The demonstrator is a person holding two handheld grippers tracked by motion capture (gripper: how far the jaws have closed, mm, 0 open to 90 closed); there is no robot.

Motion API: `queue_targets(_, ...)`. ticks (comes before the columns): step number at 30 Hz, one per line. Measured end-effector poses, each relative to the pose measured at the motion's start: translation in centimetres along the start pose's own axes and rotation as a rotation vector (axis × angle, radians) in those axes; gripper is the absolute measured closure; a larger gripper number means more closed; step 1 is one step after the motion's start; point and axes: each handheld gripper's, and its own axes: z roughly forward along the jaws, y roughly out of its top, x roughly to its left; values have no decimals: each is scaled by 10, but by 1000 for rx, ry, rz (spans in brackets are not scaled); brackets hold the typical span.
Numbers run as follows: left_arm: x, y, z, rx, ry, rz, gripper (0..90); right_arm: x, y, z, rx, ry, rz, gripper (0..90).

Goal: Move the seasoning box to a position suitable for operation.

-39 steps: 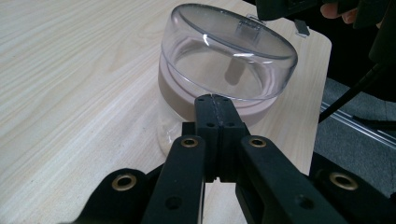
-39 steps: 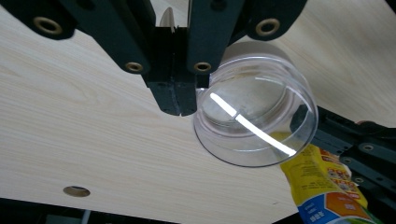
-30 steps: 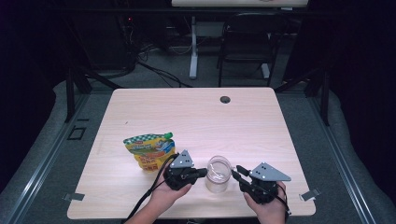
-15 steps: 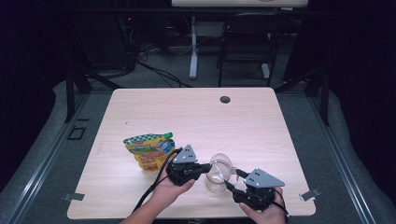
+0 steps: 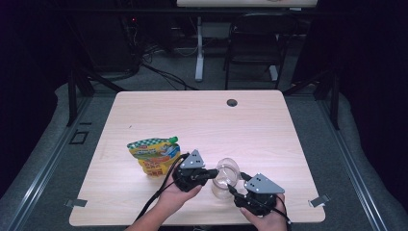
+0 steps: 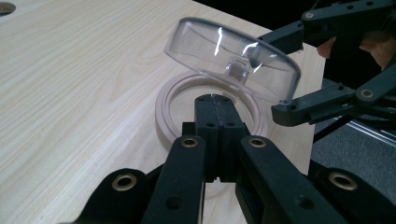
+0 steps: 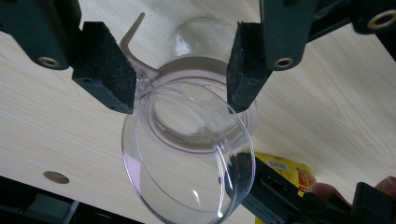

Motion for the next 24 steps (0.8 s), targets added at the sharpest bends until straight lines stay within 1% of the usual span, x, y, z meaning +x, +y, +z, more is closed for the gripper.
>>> queue_targets(7, 2, -6, 4, 14, 2, -9, 900, -1, 0, 0, -4, 4, -2, 430)
queue_targets(10, 2, -8, 5, 22, 5, -7, 900, -1, 0, 0, -4, 3, -4, 434)
queue_targets(12, 2, -9, 5, 15, 4, -9, 900, -1, 0, 0, -4, 2, -4, 436)
queue_targets(15, 1, -9, 5, 16, 8, 0, 900, -2, 0, -1, -3, 3, -4, 442)
queue_targets(19, 1, -9, 5, 15, 9, 3, 900, -2, 0, -2, -15, 1, 5, 454)
queue_targets(24, -1, -9, 5, 23, 19, 15, 900, -4, -1, -4, -20, -4, 14, 490)
